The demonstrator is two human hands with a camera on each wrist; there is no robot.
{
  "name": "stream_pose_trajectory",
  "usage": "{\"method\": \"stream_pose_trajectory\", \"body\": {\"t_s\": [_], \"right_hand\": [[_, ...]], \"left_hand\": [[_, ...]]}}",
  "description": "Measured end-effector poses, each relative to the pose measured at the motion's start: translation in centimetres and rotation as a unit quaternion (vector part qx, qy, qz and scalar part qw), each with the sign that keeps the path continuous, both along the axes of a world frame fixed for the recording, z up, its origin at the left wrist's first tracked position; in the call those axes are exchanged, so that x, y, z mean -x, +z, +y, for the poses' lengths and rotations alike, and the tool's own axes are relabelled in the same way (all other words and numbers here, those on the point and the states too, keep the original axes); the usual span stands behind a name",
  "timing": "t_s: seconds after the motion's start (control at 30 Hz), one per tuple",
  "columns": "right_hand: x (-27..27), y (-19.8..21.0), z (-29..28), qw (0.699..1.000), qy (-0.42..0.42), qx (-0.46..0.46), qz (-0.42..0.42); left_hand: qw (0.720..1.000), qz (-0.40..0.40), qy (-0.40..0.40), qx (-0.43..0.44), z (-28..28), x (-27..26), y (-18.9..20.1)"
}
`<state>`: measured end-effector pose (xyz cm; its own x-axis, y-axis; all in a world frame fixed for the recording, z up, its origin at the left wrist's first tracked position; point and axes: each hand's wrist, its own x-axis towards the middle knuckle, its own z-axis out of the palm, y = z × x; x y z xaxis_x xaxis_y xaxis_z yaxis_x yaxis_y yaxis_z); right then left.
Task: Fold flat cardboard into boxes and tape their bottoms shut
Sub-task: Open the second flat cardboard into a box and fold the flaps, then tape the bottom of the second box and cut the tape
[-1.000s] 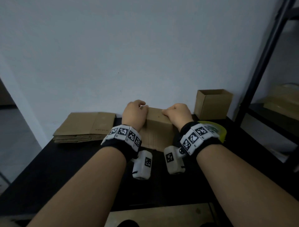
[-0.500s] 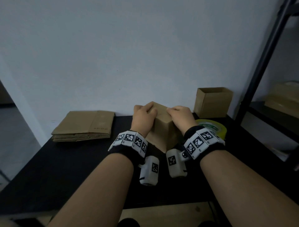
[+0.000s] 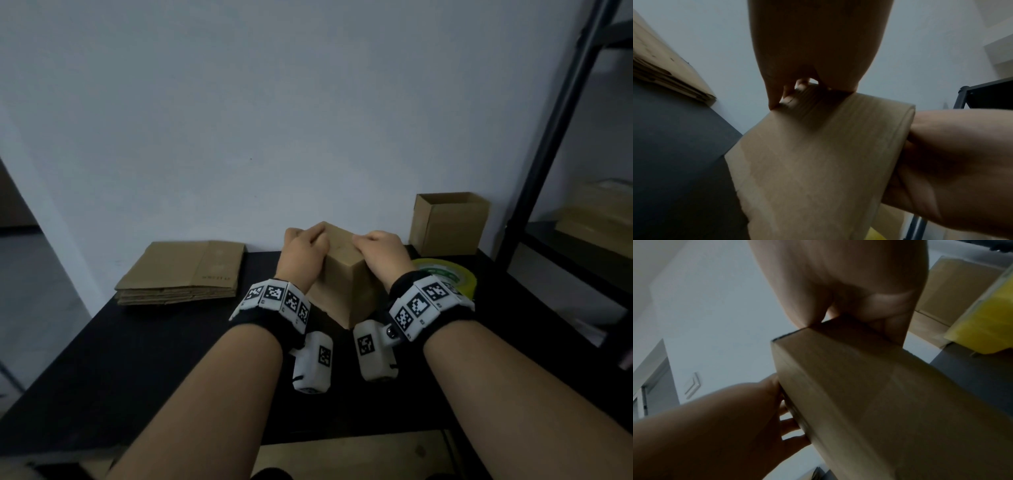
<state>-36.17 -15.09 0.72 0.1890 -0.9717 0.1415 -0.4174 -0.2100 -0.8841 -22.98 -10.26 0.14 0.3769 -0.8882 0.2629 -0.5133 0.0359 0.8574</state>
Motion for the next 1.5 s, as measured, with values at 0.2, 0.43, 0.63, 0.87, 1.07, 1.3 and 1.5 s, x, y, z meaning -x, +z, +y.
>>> {"method": "stream_pose_trajectory", "body": {"t_s": [0.2,0.43,0.63,0.87,1.07,1.3,1.5], "right_hand": [[0.6,-0.3,0.4,0.999,-0.014,0.029,0.036],[0.9,-0.4,0.7,0.999,-0.013,0.023,0.042],[1.7,0.2,-0.1,0.999,-0.016,0.023,0.027],[5.6,-1.0,-1.5,0.996,-0.063,0.004,0.07],[9.2,-1.9,-2.6,0.978,-0.085,-0.033,0.187],[9.8,-2.3,-2.9,0.954,-0.068,-0.086,0.279],[9.4,-1.8,-2.0,0.905,-0.043,-0.071,0.418]], "left_hand": [[0.987,-0.144,0.067,0.015,-0.7,-1.1,-0.2],[0.978,-0.194,0.015,0.079,-0.5,-0.2,-0.3],[0.964,-0.265,-0.026,-0.006,-1.0,0.0,-0.8],[0.924,-0.374,0.024,-0.078,-1.2,1.7,0.2],[0.877,-0.472,0.046,-0.083,-1.5,2.6,0.0],[0.917,-0.388,0.075,-0.056,-1.2,2.9,0.2],[0.894,-0.427,0.086,-0.104,-1.5,3.6,0.6]]}}
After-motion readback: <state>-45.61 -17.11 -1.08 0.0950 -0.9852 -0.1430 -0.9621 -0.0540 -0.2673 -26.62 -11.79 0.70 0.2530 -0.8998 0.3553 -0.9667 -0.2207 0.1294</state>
